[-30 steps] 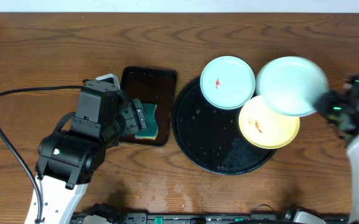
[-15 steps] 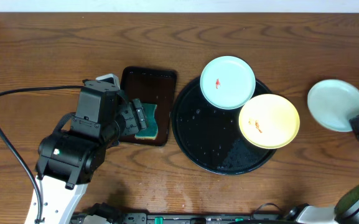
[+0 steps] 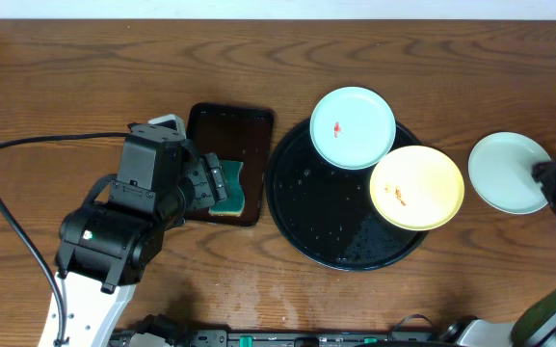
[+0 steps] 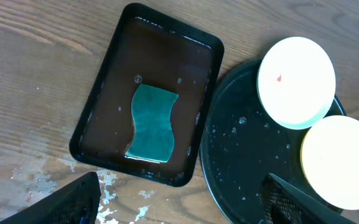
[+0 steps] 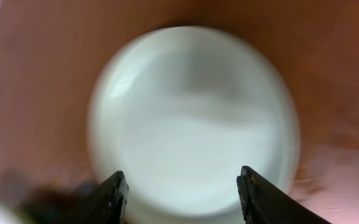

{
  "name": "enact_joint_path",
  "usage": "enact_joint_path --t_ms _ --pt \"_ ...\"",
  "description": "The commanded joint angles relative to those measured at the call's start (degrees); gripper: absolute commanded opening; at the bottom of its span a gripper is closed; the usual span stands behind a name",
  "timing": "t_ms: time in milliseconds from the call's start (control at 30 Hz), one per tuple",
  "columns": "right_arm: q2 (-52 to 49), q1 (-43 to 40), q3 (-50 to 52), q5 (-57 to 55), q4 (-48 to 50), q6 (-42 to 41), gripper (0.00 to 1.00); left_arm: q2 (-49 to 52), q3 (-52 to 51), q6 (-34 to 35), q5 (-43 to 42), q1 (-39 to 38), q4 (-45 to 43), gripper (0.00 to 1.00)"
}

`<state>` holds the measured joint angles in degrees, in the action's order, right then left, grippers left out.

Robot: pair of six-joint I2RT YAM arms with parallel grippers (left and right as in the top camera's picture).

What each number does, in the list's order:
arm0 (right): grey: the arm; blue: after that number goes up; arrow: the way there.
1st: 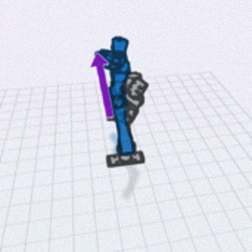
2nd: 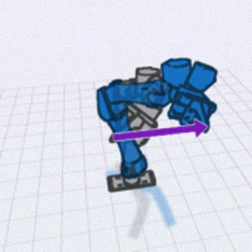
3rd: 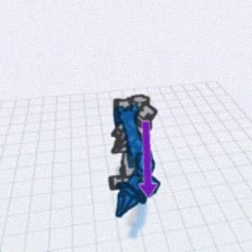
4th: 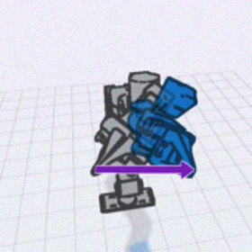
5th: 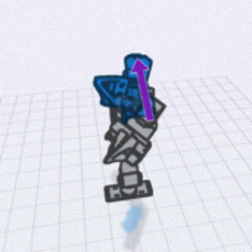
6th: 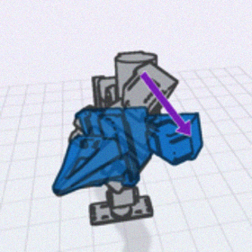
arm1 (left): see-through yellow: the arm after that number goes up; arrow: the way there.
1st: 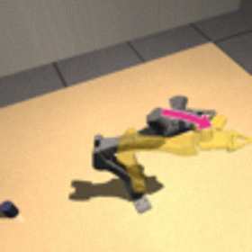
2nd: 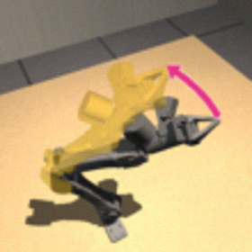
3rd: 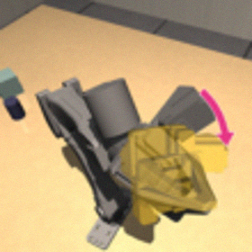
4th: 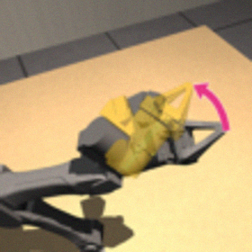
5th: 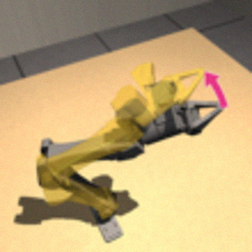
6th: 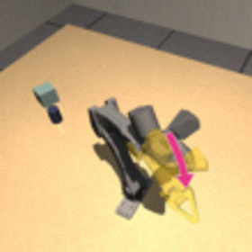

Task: Clean dirty plates on tray and stack at the side
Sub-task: 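Move the plate right and set it on the table, then grasp the yellow plate rim with right gripper and drag it to tray center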

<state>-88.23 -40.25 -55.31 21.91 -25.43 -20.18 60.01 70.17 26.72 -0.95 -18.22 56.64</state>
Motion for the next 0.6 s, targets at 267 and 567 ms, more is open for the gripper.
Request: enact_joint_path --t_ms 267,567 --pt "7.3 29.8 0.6 -26.5 -14.1 7.0 0.53 0.0 1.2 -0.6 0.3 0.2 0.1 0.83" --pt "-1.6 36.9 2.3 -40.1 -10.5 7.0 0.49 0.0 1.2 -0.6 0.3 0.2 0.1 0.83"
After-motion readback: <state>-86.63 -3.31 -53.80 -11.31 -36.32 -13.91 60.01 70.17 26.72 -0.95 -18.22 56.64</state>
